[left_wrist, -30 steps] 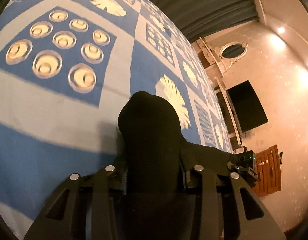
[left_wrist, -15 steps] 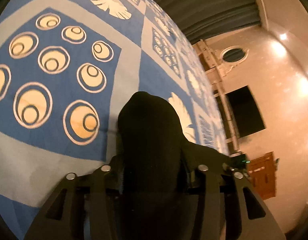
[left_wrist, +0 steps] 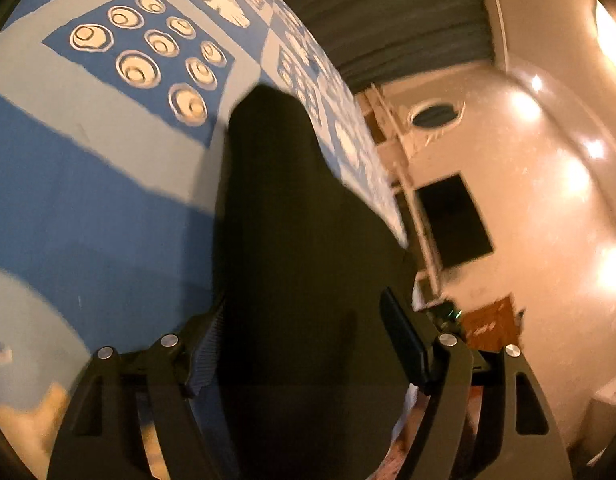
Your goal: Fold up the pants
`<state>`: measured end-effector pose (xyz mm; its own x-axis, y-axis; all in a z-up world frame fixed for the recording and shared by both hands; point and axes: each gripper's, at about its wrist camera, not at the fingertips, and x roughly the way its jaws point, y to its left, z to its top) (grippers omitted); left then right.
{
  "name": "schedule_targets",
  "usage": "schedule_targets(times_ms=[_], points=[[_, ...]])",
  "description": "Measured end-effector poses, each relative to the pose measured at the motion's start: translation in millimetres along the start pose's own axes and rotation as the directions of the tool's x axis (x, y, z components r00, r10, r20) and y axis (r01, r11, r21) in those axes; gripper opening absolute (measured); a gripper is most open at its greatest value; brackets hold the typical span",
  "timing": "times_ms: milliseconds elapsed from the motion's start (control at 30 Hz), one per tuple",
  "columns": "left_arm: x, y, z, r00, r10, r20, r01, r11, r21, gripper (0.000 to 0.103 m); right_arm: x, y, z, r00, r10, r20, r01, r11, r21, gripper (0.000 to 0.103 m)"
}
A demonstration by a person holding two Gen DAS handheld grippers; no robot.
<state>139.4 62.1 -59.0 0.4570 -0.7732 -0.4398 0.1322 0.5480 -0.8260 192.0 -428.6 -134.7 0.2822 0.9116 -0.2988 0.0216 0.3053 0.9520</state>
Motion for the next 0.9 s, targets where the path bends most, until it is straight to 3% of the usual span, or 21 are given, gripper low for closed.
schedule_targets(times_ms=[100,167,233,333,433,733,900], points=[[9,-14,-10,0.997,0.078,-0.027,-0.075,0.993,0.095,0.073,3,5,-11,1.000,-0.025,-0.006,0.025,1.000,-0.016,0.058],[14,-18,-11,0.992,0.121,-0.022,-0.118,0.986,0.114,0.070,4,9,-15,0.996,-0.086,0.003,0.086,0.995,-0.042,0.043],[15,-14,-9,0.990,0.137,-0.015,-0.135,0.987,0.086,0.056,3,11,-18,0.990,-0.138,0.016,0.138,0.988,-0.062,0.032],[13,-6,-7,0.993,0.114,-0.010,-0.113,0.992,0.049,0.045,1,17,-24,0.985,-0.166,0.039,0.169,0.982,-0.090,0.030],[11,-6,-8,0.994,0.111,-0.005,-0.110,0.993,0.031,0.040,-1,18,-26,0.987,-0.159,0.038,0.162,0.982,-0.093,0.028],[18,-11,-5,0.991,0.132,-0.006,-0.132,0.991,0.029,0.038,-11,21,-31,0.984,-0.179,0.023,0.181,0.976,-0.118,0.027],[22,-11,-2,0.991,0.132,0.000,-0.132,0.991,0.025,0.039,-10,14,-29,0.989,-0.146,0.024,0.147,0.984,-0.096,0.027]])
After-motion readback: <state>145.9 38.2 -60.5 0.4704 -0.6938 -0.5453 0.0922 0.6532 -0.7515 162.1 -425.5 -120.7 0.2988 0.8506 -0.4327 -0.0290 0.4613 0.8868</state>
